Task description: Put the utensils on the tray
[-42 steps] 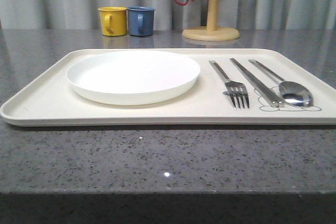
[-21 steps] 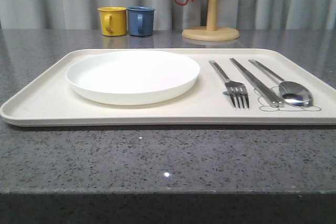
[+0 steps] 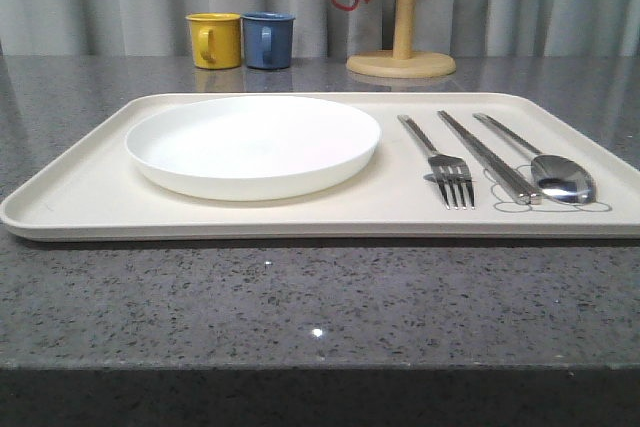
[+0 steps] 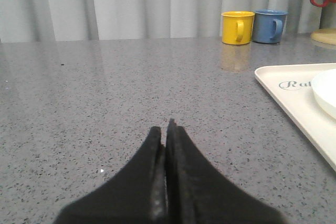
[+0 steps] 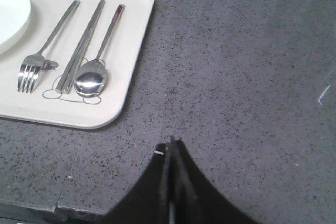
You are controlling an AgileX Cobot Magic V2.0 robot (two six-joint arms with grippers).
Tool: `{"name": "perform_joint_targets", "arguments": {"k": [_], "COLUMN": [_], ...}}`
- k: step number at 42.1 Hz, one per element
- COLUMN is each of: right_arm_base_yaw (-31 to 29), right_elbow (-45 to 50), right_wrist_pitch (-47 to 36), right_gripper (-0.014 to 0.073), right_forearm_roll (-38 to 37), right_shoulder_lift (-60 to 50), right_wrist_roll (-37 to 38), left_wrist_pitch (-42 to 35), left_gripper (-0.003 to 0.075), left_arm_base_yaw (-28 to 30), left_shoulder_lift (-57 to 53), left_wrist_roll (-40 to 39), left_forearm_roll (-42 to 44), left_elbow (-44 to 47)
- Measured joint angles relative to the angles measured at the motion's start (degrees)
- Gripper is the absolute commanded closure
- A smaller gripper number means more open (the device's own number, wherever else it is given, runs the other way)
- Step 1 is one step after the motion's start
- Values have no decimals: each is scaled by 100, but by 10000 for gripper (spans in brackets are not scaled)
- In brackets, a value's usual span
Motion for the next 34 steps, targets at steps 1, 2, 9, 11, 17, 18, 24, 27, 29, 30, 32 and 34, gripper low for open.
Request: {"name": "perform_joint_targets", "arguments": {"k": [1, 2, 9, 11, 17, 18, 24, 27, 29, 30, 32, 34], "right_arm_base_yaw": [0, 0, 0, 0, 0, 0, 0, 0, 0, 0, 0, 0], "right_elbow": [0, 0, 0, 0, 0, 0, 0, 0, 0, 0, 0, 0], "right_wrist_pitch": [0, 0, 0, 0, 0, 0, 0, 0, 0, 0, 0, 0], "right_gripper": [660, 660, 660, 660, 660, 660, 660, 660, 660, 660, 660, 660], "right_forearm_roll": [0, 0, 0, 0, 0, 0, 0, 0, 0, 0, 0, 0], "right_shoulder_lift": [0, 0, 0, 0, 0, 0, 0, 0, 0, 0, 0, 0], "right_wrist_roll": [11, 11, 11, 11, 11, 11, 11, 1, 1, 1, 1, 1], "left_wrist_pitch": [-18, -32, -134, -145, -156, -156, -156, -156, -156, -156, -156, -156], "left_gripper": [740, 740, 740, 740, 740, 740, 740, 740, 740, 740, 740, 740], "left_arm_base_yaw": [0, 0, 0, 2, 2, 2, 2, 2, 2, 2, 2, 2], "left_shoulder_lift": [0, 0, 0, 0, 0, 0, 0, 0, 0, 0, 0, 0], "left_wrist_roll": [0, 0, -100, -221, -414, -410, -449, -449, -449, -449, -449, -449], "left_forearm_roll": [-25, -38, -37, 32, 137, 142, 156, 156, 156, 156, 156, 156], "left_elbow": [0, 0, 0, 0, 0, 0, 0, 0, 0, 0, 0, 0]}}
